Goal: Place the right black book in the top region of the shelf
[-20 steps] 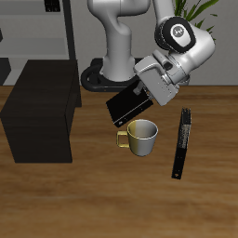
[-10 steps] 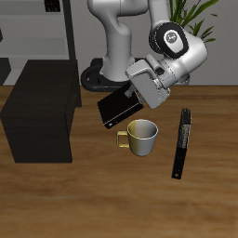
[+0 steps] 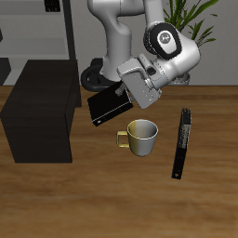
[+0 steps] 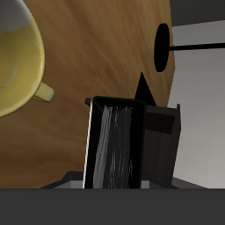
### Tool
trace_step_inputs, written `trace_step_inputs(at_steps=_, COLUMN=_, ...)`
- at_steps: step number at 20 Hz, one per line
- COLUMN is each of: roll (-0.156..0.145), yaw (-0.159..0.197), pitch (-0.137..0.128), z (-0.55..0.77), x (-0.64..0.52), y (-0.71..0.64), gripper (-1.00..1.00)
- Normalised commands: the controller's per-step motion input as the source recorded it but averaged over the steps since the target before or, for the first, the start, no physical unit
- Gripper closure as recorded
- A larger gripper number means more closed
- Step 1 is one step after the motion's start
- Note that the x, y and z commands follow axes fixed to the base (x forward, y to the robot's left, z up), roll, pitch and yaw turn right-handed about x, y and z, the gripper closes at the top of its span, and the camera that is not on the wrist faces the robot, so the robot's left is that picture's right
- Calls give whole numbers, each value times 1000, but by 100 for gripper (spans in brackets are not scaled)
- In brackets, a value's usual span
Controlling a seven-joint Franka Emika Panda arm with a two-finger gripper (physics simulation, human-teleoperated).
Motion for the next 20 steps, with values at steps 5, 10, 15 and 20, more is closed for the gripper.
trace_step_inputs(at_steps=5, roll=-40, yaw=-28, pitch=-2, z=71, x=59, y=-261, gripper=100)
trace_step_inputs(at_steps=10, roll=-2, yaw=-8, pitch=11, z=-61, x=54, y=-142, gripper=100)
trace_step_inputs(at_steps=15, roll=-19, yaw=2, pitch=6, z=-104, x=41, y=-105, gripper=100)
trace_step_inputs(at_steps=20, roll=1, yaw=-4, pitch=9, z=-60, x=39, y=-59, gripper=100)
